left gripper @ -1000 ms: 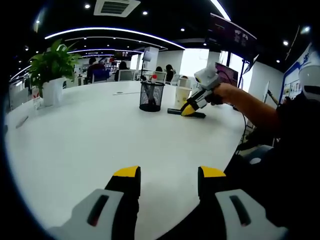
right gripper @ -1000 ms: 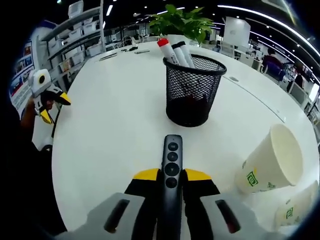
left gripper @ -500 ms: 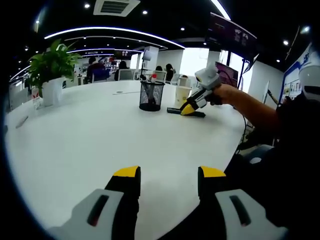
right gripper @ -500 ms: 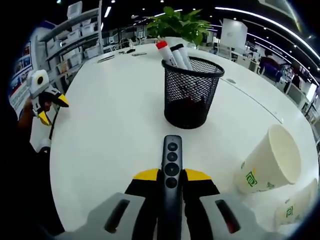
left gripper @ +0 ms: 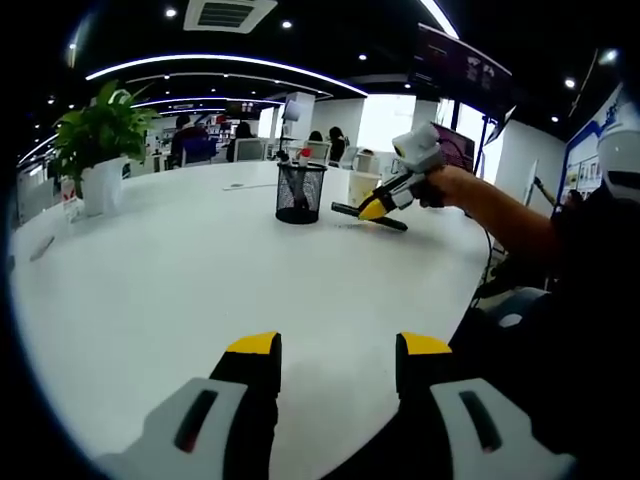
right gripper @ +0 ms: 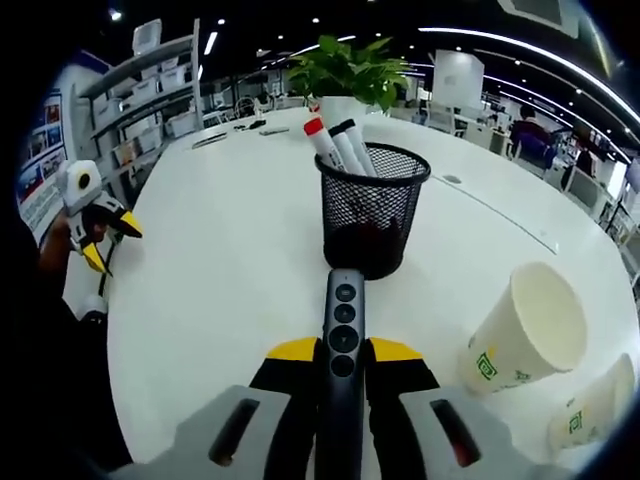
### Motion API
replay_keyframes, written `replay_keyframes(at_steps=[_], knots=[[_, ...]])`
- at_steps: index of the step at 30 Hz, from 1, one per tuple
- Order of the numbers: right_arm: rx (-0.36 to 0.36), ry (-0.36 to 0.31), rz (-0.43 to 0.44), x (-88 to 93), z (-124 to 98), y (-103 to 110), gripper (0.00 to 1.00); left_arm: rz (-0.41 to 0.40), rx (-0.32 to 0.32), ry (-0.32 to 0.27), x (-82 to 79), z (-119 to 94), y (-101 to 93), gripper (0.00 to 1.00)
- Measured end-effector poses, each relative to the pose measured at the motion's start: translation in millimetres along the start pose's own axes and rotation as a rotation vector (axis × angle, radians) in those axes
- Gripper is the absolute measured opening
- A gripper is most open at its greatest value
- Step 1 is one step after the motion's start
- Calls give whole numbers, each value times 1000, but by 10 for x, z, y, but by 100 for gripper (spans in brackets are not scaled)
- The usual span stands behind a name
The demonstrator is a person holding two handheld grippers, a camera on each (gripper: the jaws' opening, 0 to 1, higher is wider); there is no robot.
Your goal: Place the scattered laser pointers and whiteboard markers into the pen holder and stack the scattered paper cups together
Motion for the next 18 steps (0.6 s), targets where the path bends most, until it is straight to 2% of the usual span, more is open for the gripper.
replay_keyframes(at_steps=[9, 18], knots=[[8, -47, -1, -82, -12, 6, 20, 2, 2, 3, 8, 3, 0, 47], [26, -109, 10, -184, -45, -84, 20, -1, 0, 3, 9, 4, 8, 47]])
Point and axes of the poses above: the point that each gripper's makers call its tool centre point, and the gripper's own axes: z roughly forward along the fingers, y roughly to its left, x roughly out of its underside, the point moved 5 cm from there along -z, roughly backward along the fingers, and after that the axes turned 7 degrees about -z, right-handed, at the moved point
